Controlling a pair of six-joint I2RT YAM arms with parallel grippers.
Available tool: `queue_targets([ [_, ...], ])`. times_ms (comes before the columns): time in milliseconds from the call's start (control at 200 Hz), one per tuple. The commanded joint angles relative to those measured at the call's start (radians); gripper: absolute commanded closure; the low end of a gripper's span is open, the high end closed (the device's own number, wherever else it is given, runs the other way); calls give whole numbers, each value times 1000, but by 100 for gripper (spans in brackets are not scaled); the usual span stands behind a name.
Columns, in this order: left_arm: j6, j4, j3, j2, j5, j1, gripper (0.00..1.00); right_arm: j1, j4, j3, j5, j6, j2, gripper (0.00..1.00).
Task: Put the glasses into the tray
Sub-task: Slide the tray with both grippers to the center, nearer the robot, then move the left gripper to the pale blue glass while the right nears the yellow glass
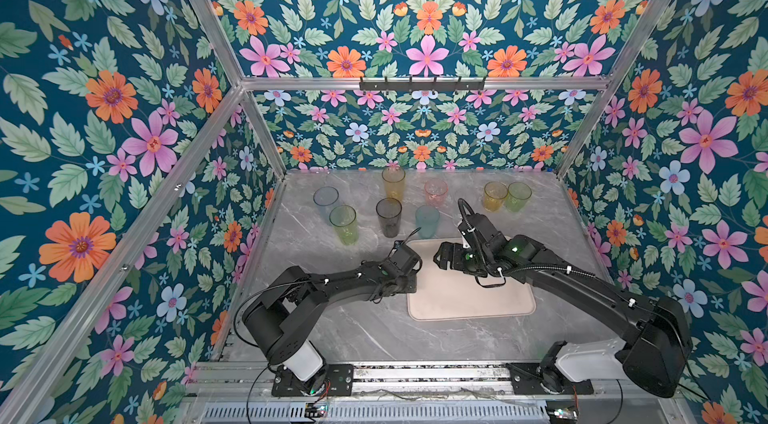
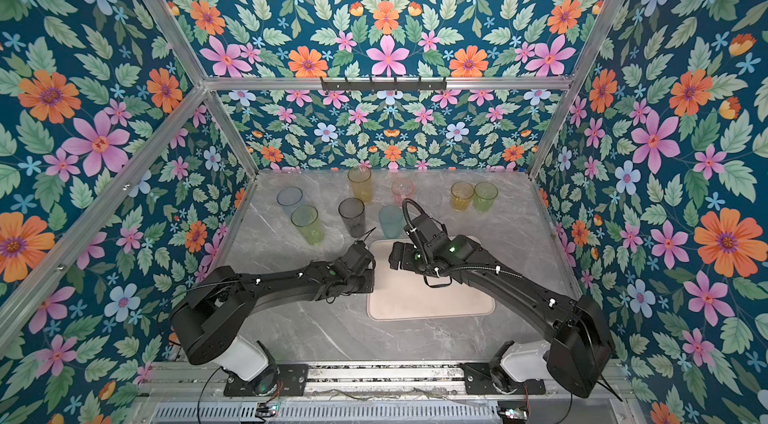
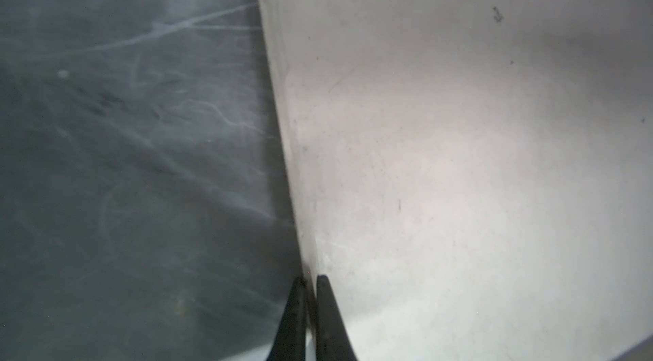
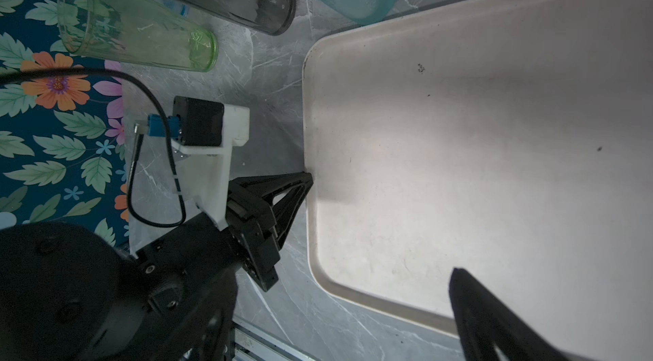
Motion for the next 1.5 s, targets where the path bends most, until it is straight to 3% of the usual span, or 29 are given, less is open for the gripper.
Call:
queue_targets([
  [0,48,-49,-9,-11,-1,0,95,0,0,0,1,-1,-5,5],
  [205,54,-109,-31,-52,-26,6,97,0,-2,-4,6,-1,-12,5],
  [710,-64,-229,-159,-216,-95,57,97,0,0,-3,9,-1,-14,5],
  [1115,-65,-231,-184,-240,-101,81,97,0,21,-21,11,0,-20,5],
  [1295,-51,-246,-150,-224,-116,92,87,0,16,-17,14,-5,-20,5],
  [1420,-10,-261,-122,-217,-62,122,68,0,14,-17,21,-7,-26,5],
  [1495,4,-280,-104,-231,-47,138,64,1,9,-15,30,-12,-30,5],
])
